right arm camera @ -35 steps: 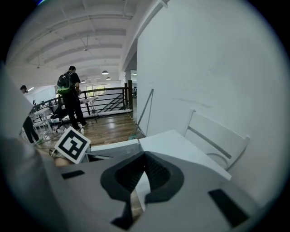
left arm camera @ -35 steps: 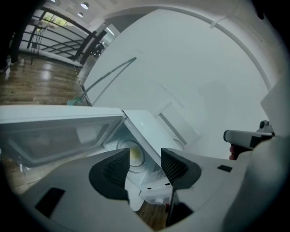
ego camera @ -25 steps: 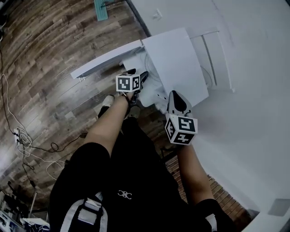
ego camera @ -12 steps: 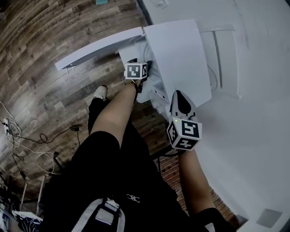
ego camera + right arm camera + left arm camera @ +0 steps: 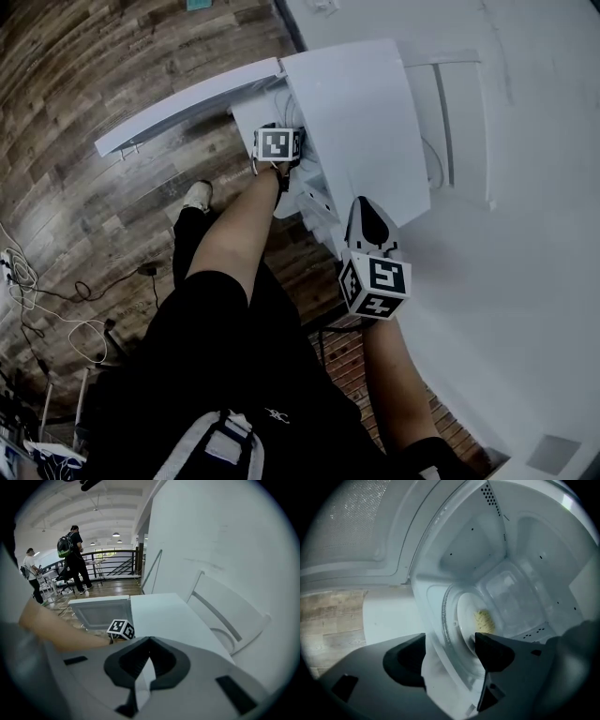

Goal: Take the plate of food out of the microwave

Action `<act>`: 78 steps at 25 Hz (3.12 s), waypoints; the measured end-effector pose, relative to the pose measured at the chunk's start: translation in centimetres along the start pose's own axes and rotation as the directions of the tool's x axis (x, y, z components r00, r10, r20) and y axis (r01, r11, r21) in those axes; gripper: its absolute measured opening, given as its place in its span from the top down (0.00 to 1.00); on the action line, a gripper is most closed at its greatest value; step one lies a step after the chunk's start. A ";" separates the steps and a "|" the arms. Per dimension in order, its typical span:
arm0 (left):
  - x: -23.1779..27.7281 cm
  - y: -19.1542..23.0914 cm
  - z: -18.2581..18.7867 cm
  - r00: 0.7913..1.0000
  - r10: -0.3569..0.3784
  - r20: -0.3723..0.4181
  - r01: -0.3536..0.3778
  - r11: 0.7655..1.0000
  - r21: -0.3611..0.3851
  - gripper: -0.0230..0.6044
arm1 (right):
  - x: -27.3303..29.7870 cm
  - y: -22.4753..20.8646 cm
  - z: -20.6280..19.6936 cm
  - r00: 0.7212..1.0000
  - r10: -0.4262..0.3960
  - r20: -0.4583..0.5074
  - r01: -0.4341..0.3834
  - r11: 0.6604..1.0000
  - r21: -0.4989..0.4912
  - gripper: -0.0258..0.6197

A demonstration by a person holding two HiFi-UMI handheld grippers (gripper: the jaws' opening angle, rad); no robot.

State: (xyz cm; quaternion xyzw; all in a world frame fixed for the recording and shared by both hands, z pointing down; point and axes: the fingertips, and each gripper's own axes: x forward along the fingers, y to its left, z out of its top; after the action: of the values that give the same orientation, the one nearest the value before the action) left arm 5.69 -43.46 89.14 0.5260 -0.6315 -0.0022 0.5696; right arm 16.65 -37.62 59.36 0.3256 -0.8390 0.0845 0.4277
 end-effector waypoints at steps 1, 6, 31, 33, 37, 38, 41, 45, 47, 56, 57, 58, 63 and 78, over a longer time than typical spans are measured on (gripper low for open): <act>-0.2 0.1 -0.1 1.000 0.001 -0.006 -0.001 1.000 -0.011 0.46 | 0.1 0.0 0.0 1.000 0.002 -0.001 -0.002 1.000 0.003 0.94; -1.7 1.1 -2.0 0.997 -0.038 -0.070 0.031 0.994 -0.100 0.47 | 0.5 0.4 0.7 1.000 0.014 0.010 -0.014 1.000 0.013 0.94; -8.4 2.6 -3.6 0.882 -0.442 0.162 0.463 0.752 -0.469 0.95 | 1.0 2.4 2.3 1.000 0.002 0.020 -0.005 0.994 0.112 0.94; -9.2 2.9 -3.5 0.877 -0.451 0.169 0.474 0.746 -0.468 0.95 | 0.8 2.5 2.6 1.000 0.000 0.029 -0.003 0.993 0.117 0.94; -12.2 3.2 -3.3 0.859 -0.475 0.192 0.505 0.727 -0.465 0.95 | 0.3 2.9 3.4 0.999 -0.001 0.048 -0.005 0.991 0.130 0.94; -13.1 3.1 -3.4 0.855 -0.480 0.199 0.513 0.721 -0.465 0.95 | 0.2 3.0 3.5 0.999 0.000 0.052 -0.006 0.991 0.132 0.94; -16.4 3.1 -4.0 0.846 -0.488 0.215 0.527 0.705 -0.475 0.95 | -0.4 3.1 3.5 0.998 0.002 0.061 -0.011 0.990 0.141 0.94; -21.5 3.2 -3.6 0.845 -0.483 0.231 0.530 0.695 -0.486 0.95 | -1.0 3.1 3.7 0.996 0.002 0.087 -0.016 0.986 0.164 0.94; -24.4 2.7 -2.9 0.838 -0.478 0.263 0.540 0.665 -0.516 0.95 | -1.6 2.9 3.7 0.995 0.002 0.095 -0.017 0.988 0.156 0.94; -34.7 -5.0 4.1 0.809 -0.506 0.299 0.587 0.667 -0.458 0.95 | -5.6 1.0 6.3 0.975 -0.018 0.222 -0.029 0.977 0.210 0.94; -35.6 -6.0 4.9 0.807 -0.507 0.303 0.590 0.672 -0.448 0.95 | -6.2 0.7 6.9 0.971 -0.024 0.238 -0.027 0.978 0.206 0.94; -36.4 -7.1 5.7 0.807 -0.507 0.303 0.590 0.679 -0.437 0.95 | -6.8 0.5 7.5 0.966 -0.032 0.255 -0.021 0.979 0.203 0.94; -40.1 -12.4 9.3 0.782 -0.533 0.325 0.624 0.664 -0.413 0.95 | -10.0 -1.4 10.4 0.931 -0.104 0.349 0.007 0.963 0.270 0.94; -41.8 -25.4 11.6 0.690 -0.669 0.278 0.719 0.585 -0.375 0.95 | -16.3 -8.0 10.7 0.859 -0.222 0.461 0.011 0.909 0.417 0.94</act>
State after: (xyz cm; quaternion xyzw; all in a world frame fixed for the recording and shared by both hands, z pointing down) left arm 5.72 -33.81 39.76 0.5802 -0.3859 -0.4006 0.5950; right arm 21.41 -40.61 39.00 0.4679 -0.8635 0.1407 0.1254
